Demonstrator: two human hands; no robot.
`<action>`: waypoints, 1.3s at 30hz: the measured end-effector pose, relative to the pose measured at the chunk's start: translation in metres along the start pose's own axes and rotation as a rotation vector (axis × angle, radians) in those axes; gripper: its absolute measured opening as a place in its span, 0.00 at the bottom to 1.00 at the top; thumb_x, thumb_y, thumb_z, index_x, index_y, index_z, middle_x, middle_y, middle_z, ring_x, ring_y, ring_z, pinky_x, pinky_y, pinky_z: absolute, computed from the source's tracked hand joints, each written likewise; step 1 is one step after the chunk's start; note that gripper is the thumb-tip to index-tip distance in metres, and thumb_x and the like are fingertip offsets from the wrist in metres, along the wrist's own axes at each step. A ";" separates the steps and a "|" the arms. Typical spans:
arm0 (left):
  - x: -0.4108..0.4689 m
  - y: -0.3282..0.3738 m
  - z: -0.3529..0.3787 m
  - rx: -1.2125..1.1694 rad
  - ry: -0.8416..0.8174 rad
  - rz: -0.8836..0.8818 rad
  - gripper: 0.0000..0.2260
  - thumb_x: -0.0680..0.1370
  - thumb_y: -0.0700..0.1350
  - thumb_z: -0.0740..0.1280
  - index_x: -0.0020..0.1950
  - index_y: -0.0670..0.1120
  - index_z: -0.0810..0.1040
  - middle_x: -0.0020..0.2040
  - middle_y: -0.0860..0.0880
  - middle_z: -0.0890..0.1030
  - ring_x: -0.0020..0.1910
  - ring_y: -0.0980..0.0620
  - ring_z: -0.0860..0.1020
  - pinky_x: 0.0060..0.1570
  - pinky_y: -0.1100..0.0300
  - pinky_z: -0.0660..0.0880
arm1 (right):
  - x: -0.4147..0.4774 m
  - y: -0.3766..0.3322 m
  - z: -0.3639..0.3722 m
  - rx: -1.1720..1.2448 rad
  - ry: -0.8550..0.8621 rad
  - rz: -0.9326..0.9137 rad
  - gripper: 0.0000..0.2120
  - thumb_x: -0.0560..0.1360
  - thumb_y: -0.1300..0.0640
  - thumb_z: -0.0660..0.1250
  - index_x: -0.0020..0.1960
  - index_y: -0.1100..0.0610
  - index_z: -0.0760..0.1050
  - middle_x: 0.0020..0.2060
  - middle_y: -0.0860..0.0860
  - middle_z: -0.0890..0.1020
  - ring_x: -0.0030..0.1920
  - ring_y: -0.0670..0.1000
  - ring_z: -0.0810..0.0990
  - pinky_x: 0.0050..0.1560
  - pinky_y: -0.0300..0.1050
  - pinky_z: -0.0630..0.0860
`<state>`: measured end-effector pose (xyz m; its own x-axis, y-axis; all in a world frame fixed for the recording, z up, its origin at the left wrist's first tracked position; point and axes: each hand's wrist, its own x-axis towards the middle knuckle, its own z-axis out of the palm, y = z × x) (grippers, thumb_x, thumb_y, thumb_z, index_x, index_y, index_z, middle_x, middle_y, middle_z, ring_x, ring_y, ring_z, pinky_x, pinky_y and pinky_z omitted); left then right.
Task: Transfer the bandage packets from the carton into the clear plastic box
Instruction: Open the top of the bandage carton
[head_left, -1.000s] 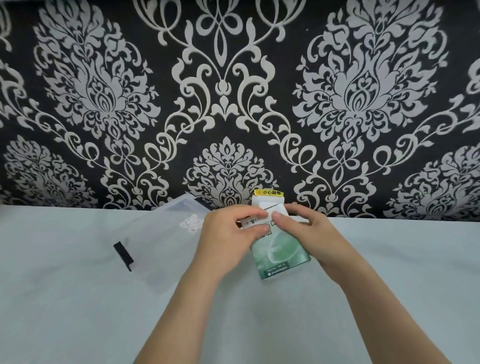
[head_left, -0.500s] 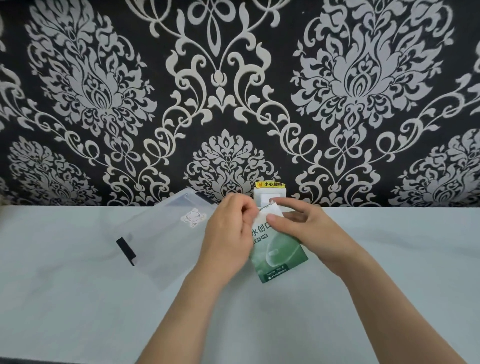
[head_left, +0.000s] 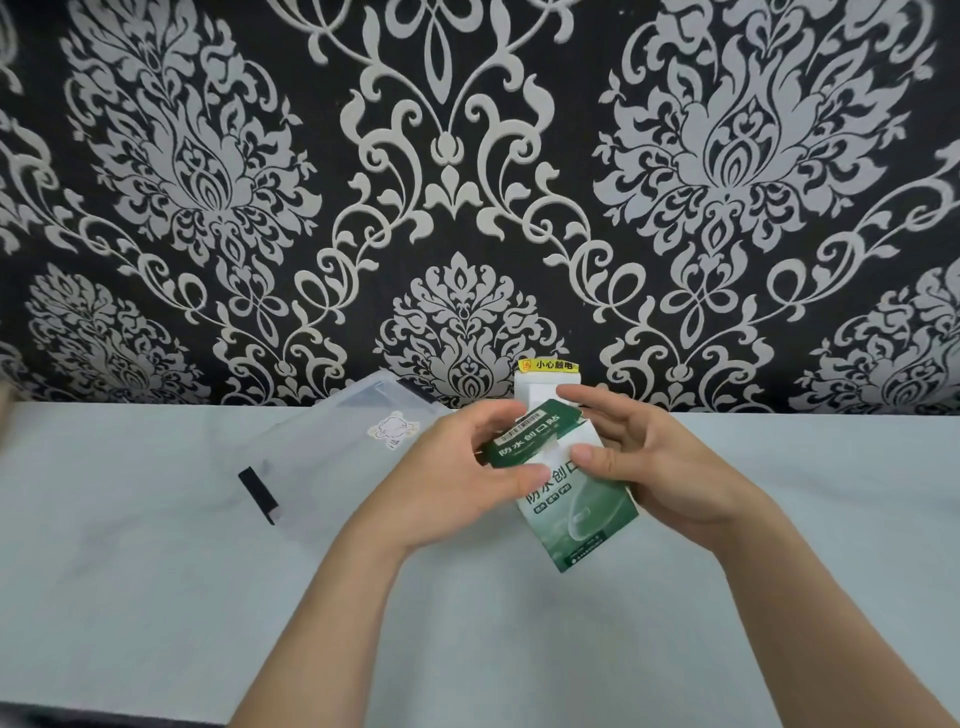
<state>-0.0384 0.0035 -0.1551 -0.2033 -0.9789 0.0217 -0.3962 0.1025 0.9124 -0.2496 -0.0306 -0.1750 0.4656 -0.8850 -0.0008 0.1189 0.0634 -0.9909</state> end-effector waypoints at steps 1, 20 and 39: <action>0.000 0.001 0.000 0.000 0.040 0.001 0.24 0.69 0.46 0.78 0.64 0.53 0.77 0.56 0.60 0.81 0.55 0.68 0.77 0.60 0.64 0.73 | 0.001 0.000 -0.001 -0.014 -0.006 -0.003 0.31 0.67 0.62 0.76 0.68 0.53 0.73 0.64 0.55 0.78 0.65 0.54 0.76 0.69 0.57 0.68; 0.024 0.004 0.041 -0.247 0.620 -0.031 0.08 0.76 0.44 0.68 0.52 0.51 0.71 0.36 0.49 0.84 0.39 0.48 0.83 0.46 0.45 0.80 | -0.007 -0.009 0.002 -0.459 0.199 -0.051 0.16 0.72 0.54 0.72 0.60 0.48 0.78 0.52 0.44 0.83 0.52 0.43 0.82 0.49 0.35 0.75; 0.009 0.031 0.054 0.318 0.204 -0.236 0.25 0.70 0.60 0.66 0.65 0.54 0.67 0.54 0.58 0.75 0.54 0.52 0.75 0.53 0.55 0.73 | -0.011 -0.010 0.005 -0.964 0.552 0.077 0.23 0.79 0.48 0.61 0.31 0.62 0.71 0.26 0.55 0.75 0.32 0.56 0.73 0.35 0.48 0.71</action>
<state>-0.1006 0.0075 -0.1488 0.0938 -0.9936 -0.0630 -0.6729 -0.1099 0.7316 -0.2516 -0.0189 -0.1643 -0.0394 -0.9930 0.1112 -0.7363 -0.0464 -0.6751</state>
